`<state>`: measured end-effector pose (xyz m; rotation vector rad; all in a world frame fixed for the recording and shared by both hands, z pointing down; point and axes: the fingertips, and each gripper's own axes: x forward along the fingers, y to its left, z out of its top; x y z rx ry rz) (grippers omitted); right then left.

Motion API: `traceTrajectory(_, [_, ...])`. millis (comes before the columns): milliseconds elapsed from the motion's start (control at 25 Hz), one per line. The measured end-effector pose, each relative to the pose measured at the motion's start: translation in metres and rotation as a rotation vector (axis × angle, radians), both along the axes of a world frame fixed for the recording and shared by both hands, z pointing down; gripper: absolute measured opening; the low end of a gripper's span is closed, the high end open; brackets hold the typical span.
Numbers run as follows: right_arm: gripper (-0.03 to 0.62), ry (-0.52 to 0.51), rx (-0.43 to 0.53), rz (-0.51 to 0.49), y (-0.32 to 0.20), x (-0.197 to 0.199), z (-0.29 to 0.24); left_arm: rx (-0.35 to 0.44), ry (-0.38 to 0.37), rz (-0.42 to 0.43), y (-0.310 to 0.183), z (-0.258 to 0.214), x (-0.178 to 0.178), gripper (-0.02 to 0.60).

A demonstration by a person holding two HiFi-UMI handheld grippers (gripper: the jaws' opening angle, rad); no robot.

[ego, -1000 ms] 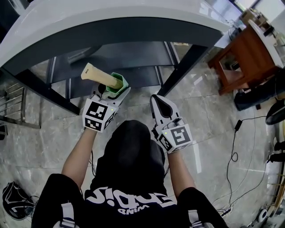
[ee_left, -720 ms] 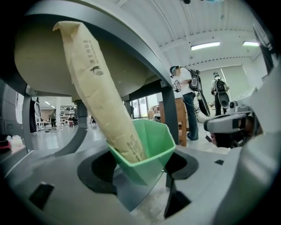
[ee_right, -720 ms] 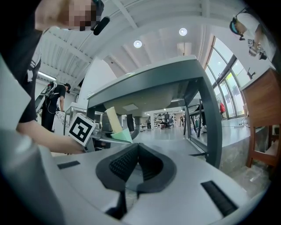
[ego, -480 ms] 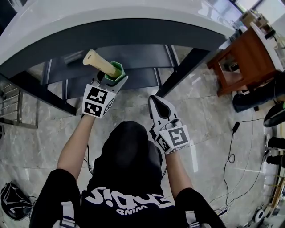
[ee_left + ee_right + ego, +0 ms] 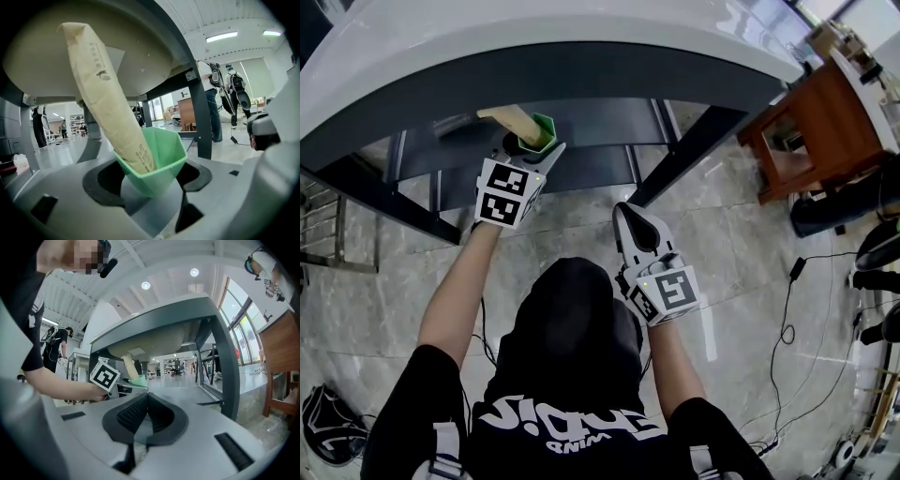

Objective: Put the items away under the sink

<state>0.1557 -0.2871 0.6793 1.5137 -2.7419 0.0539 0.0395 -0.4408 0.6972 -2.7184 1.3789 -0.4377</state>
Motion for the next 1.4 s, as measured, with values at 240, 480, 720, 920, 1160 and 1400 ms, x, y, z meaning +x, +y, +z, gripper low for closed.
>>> traceTrajectory(240, [0.018,-0.010,-0.009,0.002,-0.002,0.002,0.002,-0.001,-0.014,-0.030,-0.020,-0.001,0.001,0.333])
traceTrajectory(480, [0.018,-0.011,-0.009,0.004,-0.003,0.004,0.003,-0.009,-0.024,-0.052,-0.029,0.000,0.002,0.333])
traceTrajectory(720, [0.018,-0.006,-0.012,0.003,-0.004,0.004,0.005,-0.007,0.003,-0.084,-0.039,0.002,0.001,0.333])
traceTrajectory(920, [0.018,-0.003,-0.017,0.003,-0.004,0.003,0.007,-0.001,0.026,-0.113,-0.046,0.002,0.000,0.330])
traceTrajectory(1160, [0.018,-0.003,-0.020,-0.007,-0.005,0.000,0.009,-0.003,0.051,-0.134,-0.053,0.004,0.001,0.329])
traceTrajectory(1400, [0.018,-0.005,-0.025,-0.012,-0.005,-0.002,0.011,0.000,0.044,-0.162,-0.054,0.001,-0.001,0.330])
